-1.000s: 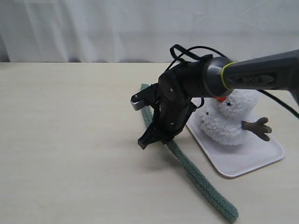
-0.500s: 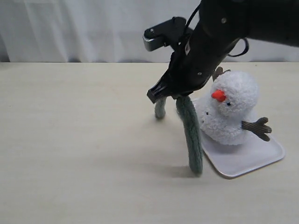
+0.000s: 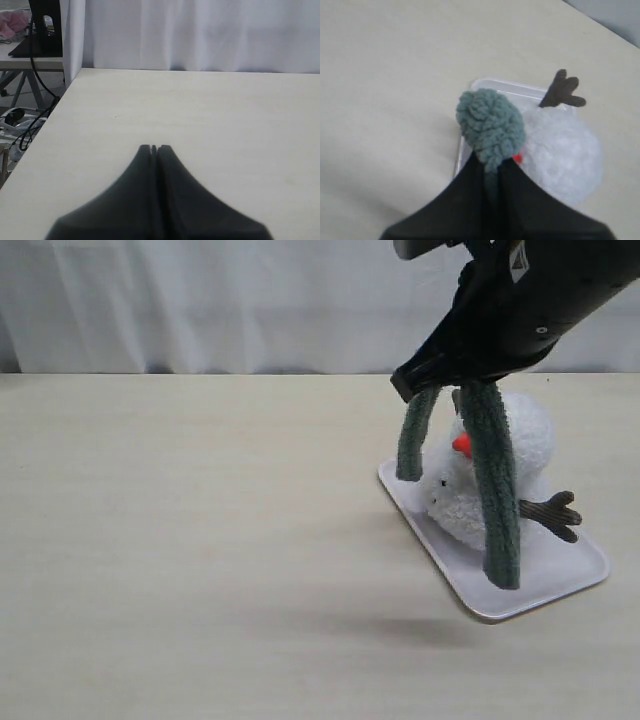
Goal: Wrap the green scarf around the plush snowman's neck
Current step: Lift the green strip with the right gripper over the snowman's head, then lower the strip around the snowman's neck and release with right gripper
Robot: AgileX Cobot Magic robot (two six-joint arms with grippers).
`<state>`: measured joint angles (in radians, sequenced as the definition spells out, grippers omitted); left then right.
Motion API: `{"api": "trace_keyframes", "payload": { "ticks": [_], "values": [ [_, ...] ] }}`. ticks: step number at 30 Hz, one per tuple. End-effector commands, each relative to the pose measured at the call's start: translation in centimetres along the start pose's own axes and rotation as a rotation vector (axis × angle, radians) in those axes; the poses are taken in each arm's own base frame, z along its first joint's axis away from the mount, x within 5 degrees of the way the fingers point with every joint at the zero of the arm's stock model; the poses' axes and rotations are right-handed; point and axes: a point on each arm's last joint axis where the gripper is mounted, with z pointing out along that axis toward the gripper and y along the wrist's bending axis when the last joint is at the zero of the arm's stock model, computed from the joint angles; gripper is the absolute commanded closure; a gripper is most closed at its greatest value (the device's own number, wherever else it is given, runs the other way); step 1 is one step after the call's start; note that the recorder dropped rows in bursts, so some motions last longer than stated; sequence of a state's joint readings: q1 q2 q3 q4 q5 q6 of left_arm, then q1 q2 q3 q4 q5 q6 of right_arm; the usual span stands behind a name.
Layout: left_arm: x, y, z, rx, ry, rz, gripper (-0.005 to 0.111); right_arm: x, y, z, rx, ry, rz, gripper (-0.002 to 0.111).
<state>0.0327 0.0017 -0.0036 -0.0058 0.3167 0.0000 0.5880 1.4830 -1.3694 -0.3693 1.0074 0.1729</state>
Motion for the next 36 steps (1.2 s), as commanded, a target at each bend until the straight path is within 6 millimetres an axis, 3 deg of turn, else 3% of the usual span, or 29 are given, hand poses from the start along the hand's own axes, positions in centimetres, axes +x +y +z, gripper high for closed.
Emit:
{"api": "trace_keyframes", "payload": {
  "ticks": [1,5,13,17,21,27,36],
  "values": [
    [0.0,0.0,0.0,0.000,-0.007,-0.004,0.107,1.0,-0.8,1.1,0.118,0.012,0.018,0.104],
    [0.0,0.0,0.0,0.000,-0.007,-0.004,0.107,1.4,-1.0,2.3,0.192,-0.055,0.112,0.104],
    [0.0,0.0,0.0,0.000,-0.007,-0.004,0.107,0.0,0.3,2.9,0.060,-0.261,0.175,0.104],
    [0.0,0.0,0.0,0.000,-0.007,-0.004,0.107,0.5,-1.1,3.6,0.150,-0.212,0.147,0.104],
    [0.0,0.0,0.0,0.000,-0.007,-0.004,0.107,2.1,-3.8,5.0,0.207,-0.149,0.253,0.104],
    [0.0,0.0,0.0,0.000,-0.007,-0.004,0.107,4.3,-6.1,6.9,0.229,-0.118,0.345,0.104],
    [0.0,0.0,0.0,0.000,-0.007,-0.004,0.107,6.0,-7.3,8.5,0.238,-0.105,0.339,0.104]
  ]
}}
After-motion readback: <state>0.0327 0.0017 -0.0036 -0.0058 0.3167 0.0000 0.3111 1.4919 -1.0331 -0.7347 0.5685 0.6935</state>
